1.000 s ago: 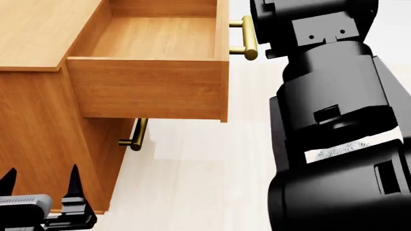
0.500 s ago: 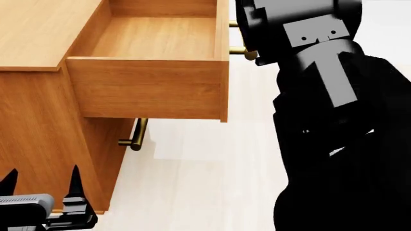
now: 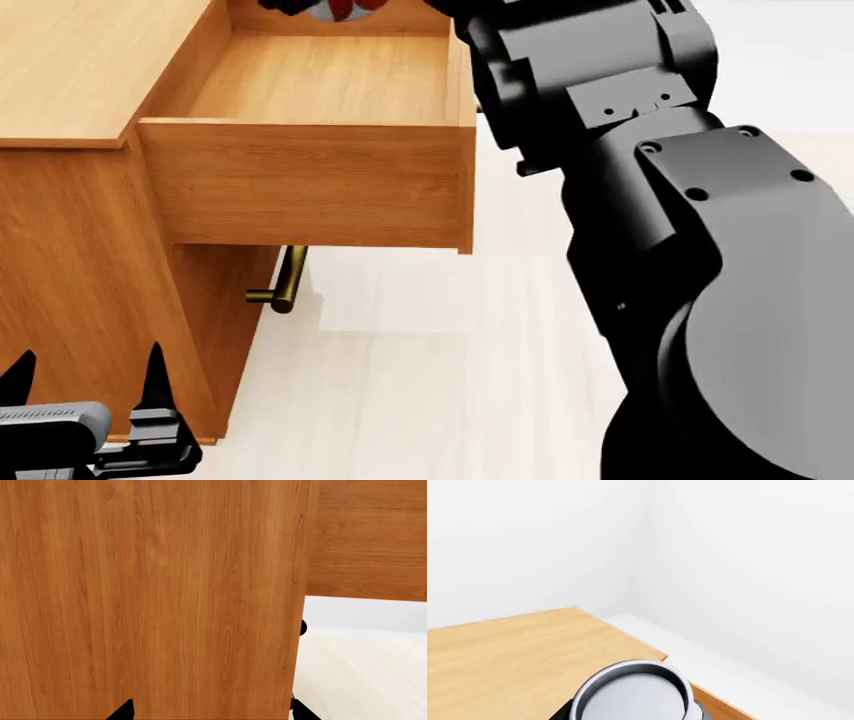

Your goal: Put the ketchup in the top drawer of the cabinet.

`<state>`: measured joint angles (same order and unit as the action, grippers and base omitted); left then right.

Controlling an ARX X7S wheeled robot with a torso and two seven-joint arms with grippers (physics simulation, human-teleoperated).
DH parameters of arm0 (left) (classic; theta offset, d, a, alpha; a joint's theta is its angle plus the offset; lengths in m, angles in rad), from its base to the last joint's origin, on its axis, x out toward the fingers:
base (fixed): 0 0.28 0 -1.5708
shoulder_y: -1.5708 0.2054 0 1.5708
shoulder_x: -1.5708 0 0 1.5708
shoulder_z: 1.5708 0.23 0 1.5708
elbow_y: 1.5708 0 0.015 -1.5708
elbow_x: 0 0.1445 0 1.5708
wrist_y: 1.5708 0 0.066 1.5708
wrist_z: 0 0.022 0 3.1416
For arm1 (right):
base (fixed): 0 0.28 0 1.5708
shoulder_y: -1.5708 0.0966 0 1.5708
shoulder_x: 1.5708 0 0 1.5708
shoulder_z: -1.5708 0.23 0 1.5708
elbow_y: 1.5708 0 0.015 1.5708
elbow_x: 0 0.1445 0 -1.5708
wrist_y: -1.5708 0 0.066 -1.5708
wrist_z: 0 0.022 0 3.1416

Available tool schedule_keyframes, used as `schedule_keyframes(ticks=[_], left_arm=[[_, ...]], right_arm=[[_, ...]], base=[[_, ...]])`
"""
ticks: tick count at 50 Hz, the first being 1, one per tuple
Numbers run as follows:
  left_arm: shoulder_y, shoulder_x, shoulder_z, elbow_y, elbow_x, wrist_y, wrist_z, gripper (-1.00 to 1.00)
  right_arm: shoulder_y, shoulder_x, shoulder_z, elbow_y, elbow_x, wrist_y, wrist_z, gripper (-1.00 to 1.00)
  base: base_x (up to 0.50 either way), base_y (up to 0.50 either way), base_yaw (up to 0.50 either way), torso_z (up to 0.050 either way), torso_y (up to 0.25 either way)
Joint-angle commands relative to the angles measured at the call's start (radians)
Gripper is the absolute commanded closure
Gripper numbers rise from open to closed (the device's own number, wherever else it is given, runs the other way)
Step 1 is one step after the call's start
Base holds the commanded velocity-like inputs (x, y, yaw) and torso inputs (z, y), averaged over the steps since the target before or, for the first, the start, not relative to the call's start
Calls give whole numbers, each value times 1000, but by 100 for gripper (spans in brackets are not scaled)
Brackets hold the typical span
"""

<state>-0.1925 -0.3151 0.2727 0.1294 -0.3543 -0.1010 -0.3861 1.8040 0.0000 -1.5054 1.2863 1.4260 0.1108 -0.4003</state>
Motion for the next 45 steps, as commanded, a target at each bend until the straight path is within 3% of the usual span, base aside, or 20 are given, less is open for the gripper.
schedule_keyframes(ticks=[1,17,31,45], left_arm=[[0,-1,3,-3,0,4,-2,-100],[-4,-1,7,-14,1,8,-7,-100],[-2,-2,8,-22,-2,15,-8,-100],[-5,-1,10,-35,-6,25,-6,-100]], right_arm=[[-21,0,-23,1,0,-19,2,100],[-76,0,-22,8,26,-19,-35,100],[-67,0,-68,15,224,41,-68,100],[-110,0,-89,9,212,18,-63,100]], base=[[0,0,0,0,0],[0,0,0,0,1],[0,0,0,0,0],[0,0,0,0,1]])
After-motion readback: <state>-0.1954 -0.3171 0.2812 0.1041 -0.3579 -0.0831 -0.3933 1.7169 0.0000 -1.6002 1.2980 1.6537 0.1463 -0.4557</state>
